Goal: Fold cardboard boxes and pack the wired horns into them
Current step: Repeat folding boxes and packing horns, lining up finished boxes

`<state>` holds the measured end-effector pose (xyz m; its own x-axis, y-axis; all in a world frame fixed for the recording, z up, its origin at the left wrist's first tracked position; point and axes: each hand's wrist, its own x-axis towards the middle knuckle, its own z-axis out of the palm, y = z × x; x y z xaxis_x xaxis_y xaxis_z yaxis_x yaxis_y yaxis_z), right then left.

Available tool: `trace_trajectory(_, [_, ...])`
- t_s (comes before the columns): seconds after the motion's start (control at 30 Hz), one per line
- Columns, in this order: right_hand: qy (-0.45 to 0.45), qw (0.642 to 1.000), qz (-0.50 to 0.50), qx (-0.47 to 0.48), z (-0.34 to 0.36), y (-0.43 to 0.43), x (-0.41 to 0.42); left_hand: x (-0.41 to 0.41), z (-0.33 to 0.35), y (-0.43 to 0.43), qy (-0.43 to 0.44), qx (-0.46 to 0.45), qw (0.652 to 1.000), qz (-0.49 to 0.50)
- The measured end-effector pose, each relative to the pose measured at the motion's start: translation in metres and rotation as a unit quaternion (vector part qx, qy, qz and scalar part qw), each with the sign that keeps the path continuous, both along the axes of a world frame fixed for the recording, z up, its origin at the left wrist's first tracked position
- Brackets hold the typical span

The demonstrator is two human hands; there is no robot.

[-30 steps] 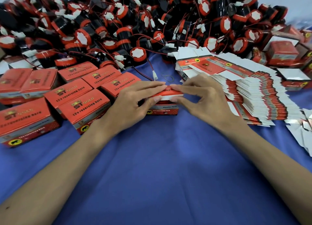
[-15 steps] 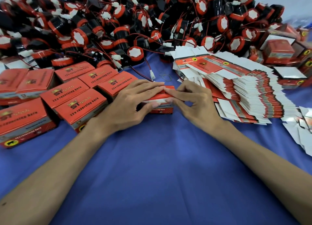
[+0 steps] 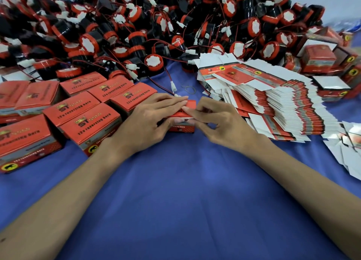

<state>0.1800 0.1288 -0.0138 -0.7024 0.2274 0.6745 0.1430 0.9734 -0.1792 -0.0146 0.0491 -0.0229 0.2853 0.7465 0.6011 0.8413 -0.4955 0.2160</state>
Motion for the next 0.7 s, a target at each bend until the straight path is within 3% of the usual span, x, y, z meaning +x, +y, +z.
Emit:
trace_trajectory(0.13, [-0.006, 0.989, -0.038, 0.141, -0.002, -0.003, 0.002, 0.001, 0.002, 0.0, 0.027, 0.014, 1.0, 0.007])
trace_trajectory(0.33, [-0.019, 0.988, -0.069, 0.133, 0.003, -0.01, 0.0, 0.004, 0.003, -0.008, 0.106, -0.011, 0.994, 0.034])
trace_trajectory(0.47, [-0.02, 0.988, -0.097, 0.122, 0.014, -0.009, 0.001, 0.008, 0.003, -0.006, 0.095, 0.026, 0.995, 0.033])
trace_trajectory(0.6, [0.053, 0.949, -0.272, 0.152, 0.026, 0.016, 0.009, 0.012, 0.002, -0.009, 0.118, 0.062, 0.989, 0.066])
trace_trajectory(0.7, [-0.121, 0.887, -0.444, 0.042, 0.023, 0.039, 0.025, 0.014, 0.001, -0.008, 0.137, 0.087, 0.983, 0.088])
